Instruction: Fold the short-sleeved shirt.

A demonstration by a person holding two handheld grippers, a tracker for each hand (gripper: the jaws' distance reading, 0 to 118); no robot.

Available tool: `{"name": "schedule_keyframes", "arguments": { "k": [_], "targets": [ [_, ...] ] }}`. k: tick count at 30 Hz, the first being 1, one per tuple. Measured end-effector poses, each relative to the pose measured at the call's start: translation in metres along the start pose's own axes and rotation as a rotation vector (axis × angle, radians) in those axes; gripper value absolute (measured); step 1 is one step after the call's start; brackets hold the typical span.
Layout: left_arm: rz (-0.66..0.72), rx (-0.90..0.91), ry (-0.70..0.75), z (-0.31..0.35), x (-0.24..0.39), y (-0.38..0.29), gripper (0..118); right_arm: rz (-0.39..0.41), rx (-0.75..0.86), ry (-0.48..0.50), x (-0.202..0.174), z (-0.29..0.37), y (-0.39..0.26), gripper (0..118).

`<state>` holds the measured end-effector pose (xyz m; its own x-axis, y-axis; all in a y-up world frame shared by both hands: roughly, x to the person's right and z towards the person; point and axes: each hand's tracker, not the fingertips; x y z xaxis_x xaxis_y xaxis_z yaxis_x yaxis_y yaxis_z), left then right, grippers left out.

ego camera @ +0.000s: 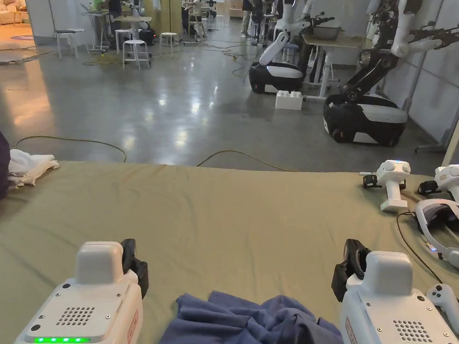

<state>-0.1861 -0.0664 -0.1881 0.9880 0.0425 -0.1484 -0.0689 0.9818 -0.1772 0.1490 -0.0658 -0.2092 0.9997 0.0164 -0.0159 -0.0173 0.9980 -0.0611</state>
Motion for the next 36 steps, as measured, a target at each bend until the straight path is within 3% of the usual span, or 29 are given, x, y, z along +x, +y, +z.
{"name": "schedule_keyframes", "arguments": {
  "k": [5,12,16,17,18,21,23,29,31,33,36],
  "targets": [
    [0.011,-0.086,0.026,-0.015,-0.017,-0.007,0,0.004,-0.001,-0.009,0.002,-0.003,0.002,3],
    [0.111,-0.619,-0.078,-0.071,-0.046,-0.063,0,0.014,-0.065,-0.016,0.013,-0.006,-0.015,3],
    [0.098,-0.828,-0.092,-0.097,-0.048,-0.108,0,0.003,-0.117,-0.023,0.02,-0.008,-0.028,3],
    [0.09,-0.875,-0.096,-0.102,-0.047,-0.118,4,0.004,-0.125,-0.026,0.021,-0.008,-0.031,3],
    [0.087,-0.918,-0.103,-0.107,-0.046,-0.128,20,0.006,-0.134,-0.028,0.023,-0.008,-0.034,3],
    [0.128,-1.015,-0.149,-0.114,-0.044,-0.153,44,0.017,-0.162,-0.034,0.027,-0.009,-0.04,3],
    [0.126,-1.073,-0.133,-0.119,-0.04,-0.17,50,0.017,-0.176,-0.035,0.03,-0.01,-0.044,3],
    [0.036,-1.037,-0.076,-0.112,-0.023,-0.18,47,0.043,-0.215,-0.037,0.037,-0.017,-0.052,3],
    [-0.06,-1.013,-0.067,-0.108,-0.013,-0.178,24,0.059,-0.228,-0.038,0.039,-0.021,-0.056,3],
    [-0.055,-1.009,-0.082,-0.104,-0.008,-0.18,7,0.073,-0.257,-0.037,0.044,-0.031,-0.059,3],
    [-0.026,-0.983,-0.079,-0.098,-0.013,-0.179,4,0.082,-0.317,-0.046,0.055,-0.049,-0.065,4]
  ]
}}
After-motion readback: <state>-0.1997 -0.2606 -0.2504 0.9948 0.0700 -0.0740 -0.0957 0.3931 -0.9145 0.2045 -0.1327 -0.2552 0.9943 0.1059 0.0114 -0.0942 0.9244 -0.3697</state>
